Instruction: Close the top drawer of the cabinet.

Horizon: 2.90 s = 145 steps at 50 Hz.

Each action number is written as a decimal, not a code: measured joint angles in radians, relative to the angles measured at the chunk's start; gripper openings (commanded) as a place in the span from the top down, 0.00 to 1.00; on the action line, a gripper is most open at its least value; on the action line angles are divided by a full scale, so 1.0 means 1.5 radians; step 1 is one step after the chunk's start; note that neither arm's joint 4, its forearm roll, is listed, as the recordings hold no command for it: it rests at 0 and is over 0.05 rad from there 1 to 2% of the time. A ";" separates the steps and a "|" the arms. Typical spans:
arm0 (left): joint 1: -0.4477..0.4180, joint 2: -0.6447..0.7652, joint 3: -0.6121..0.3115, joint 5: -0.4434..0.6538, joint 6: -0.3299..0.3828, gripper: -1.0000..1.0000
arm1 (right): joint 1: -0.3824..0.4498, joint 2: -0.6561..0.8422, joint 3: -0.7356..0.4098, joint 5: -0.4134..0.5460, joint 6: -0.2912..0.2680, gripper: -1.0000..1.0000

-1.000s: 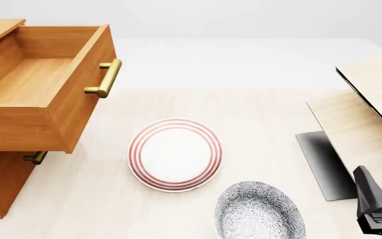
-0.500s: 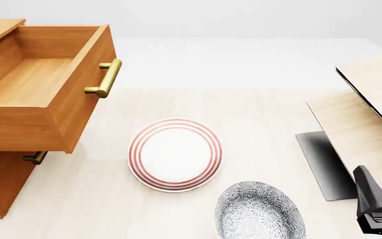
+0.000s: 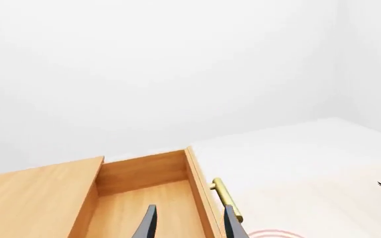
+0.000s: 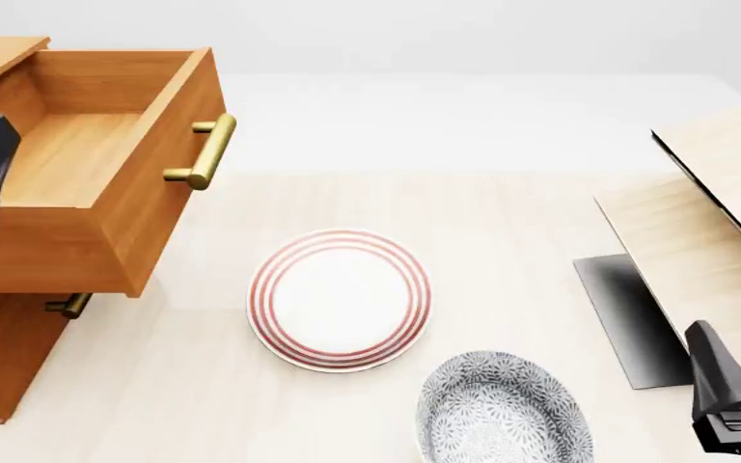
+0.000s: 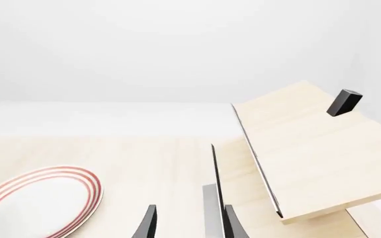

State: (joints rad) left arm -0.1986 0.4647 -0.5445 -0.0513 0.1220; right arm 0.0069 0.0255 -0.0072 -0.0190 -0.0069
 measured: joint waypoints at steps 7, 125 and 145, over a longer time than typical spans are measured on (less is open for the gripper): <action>-0.016 0.048 -0.032 -0.008 0.010 0.00 | 0.000 0.000 0.000 0.000 0.000 0.00; -0.326 0.549 -0.309 -0.033 0.067 0.00 | 0.000 0.000 0.000 0.000 0.000 0.00; -0.318 0.663 -0.338 -0.038 0.012 0.00 | 0.000 0.000 0.000 0.000 0.000 0.00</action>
State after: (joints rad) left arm -0.6758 1.4598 -1.0509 -0.1088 0.1398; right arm 0.0069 0.0255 -0.0072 -0.0191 -0.0069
